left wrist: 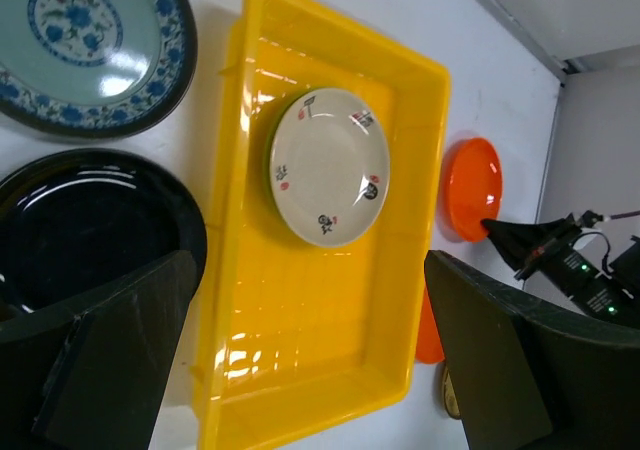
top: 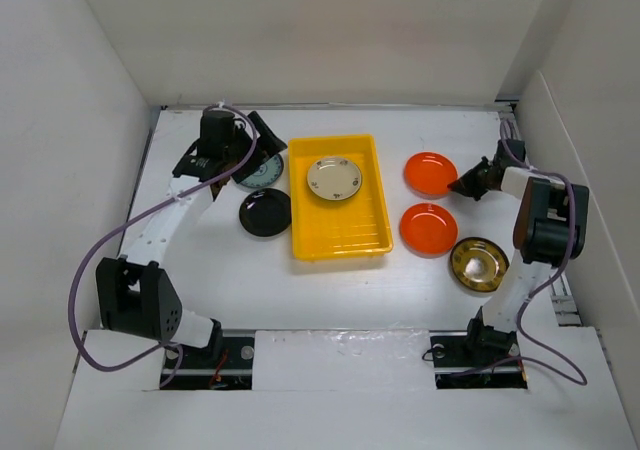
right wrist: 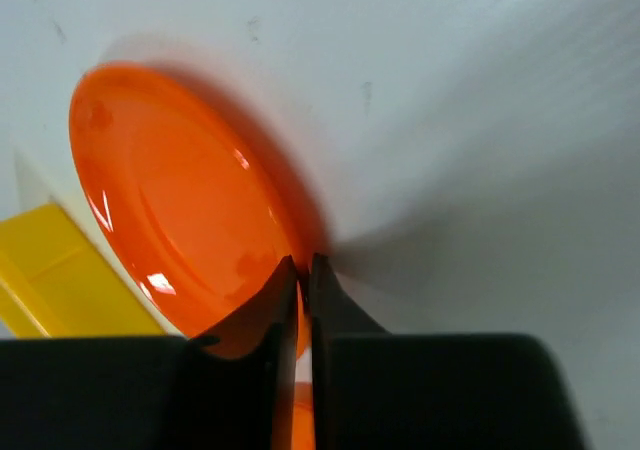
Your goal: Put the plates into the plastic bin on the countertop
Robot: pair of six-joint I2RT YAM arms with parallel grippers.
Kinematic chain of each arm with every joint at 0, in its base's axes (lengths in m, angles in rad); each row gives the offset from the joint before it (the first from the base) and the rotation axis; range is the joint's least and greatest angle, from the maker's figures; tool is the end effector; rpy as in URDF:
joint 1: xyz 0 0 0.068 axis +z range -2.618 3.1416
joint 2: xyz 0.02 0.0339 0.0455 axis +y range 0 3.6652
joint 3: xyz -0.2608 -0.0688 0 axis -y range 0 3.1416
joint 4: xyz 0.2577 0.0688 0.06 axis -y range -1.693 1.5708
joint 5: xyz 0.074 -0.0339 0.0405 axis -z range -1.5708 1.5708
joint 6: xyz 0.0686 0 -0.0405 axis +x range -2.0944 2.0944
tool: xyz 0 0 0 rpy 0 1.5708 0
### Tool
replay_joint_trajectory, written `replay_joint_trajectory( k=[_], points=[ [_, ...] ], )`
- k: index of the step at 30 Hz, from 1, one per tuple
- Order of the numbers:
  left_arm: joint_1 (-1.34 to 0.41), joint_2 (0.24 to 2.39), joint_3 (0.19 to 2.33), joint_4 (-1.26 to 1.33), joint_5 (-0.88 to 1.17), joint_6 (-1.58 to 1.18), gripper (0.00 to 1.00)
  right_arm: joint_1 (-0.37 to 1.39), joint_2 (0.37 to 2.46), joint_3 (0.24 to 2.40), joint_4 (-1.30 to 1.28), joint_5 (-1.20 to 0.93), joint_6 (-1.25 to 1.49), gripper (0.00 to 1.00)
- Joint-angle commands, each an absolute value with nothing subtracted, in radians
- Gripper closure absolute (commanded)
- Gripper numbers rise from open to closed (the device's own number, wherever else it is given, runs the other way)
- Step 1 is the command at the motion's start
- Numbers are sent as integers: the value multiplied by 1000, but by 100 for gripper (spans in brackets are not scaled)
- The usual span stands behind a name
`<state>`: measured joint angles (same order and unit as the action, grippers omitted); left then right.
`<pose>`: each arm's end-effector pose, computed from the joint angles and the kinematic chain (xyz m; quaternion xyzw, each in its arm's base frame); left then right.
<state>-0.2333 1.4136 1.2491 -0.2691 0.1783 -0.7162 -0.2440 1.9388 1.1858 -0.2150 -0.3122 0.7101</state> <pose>0.3588 -0.0978 0.3286 -0.1541 0.8264 -0.3119 0.4427 0.4144 -0.0815 0.1097 0.3921 0.8592 0.2122 0.2510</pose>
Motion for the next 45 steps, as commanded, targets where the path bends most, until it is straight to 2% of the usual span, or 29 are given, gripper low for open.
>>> replay_joint_trajectory(
  k=[1, 8, 12, 23, 30, 32, 33, 34, 35, 38, 41, 44, 45],
  points=[
    [-225, 1399, 1221, -247, 187, -736, 0, -229, 1956, 1216, -239, -293, 692, 100],
    [-204, 1299, 1039, -261, -7, -845, 0, -207, 1729, 1163, -144, -282, 790, 100],
    [-204, 1221, 950, -293, -136, -883, 0, -77, 1666, 1233, -133, -273, 762, 100],
    [-195, 1221, 789, -301, -213, -896, 0, 245, 1854, 1460, -207, -273, 678, 100],
    [-186, 1268, 689, -213, -201, -896, 3, 316, 1971, 1552, -230, -273, 678, 100],
    [-186, 1282, 670, -187, -178, -896, 8, 316, 1980, 1552, -230, -261, 678, 94],
    [-186, 1298, 658, -175, -178, -896, 8, 325, 1980, 1552, -218, -261, 678, 87],
    [-186, 1316, 658, -160, -178, -896, 8, 325, 1980, 1552, -218, -261, 687, 66],
    [-186, 1325, 658, -149, -166, -887, 8, 325, 1980, 1552, -207, -261, 687, 54],
    [-186, 1351, 640, -106, -154, -887, 9, 345, 1948, 1542, -193, -261, 687, 33],
    [-186, 1391, 640, -83, -144, -887, 16, 370, 1881, 1520, -184, -233, 678, 24],
    [-186, 1417, 631, -61, -135, -887, 24, 394, 1809, 1470, -184, -177, 678, 23],
    [-186, 1417, 630, -51, -135, -887, 24, 394, 1755, 1454, -184, -158, 678, 16]
  ],
)
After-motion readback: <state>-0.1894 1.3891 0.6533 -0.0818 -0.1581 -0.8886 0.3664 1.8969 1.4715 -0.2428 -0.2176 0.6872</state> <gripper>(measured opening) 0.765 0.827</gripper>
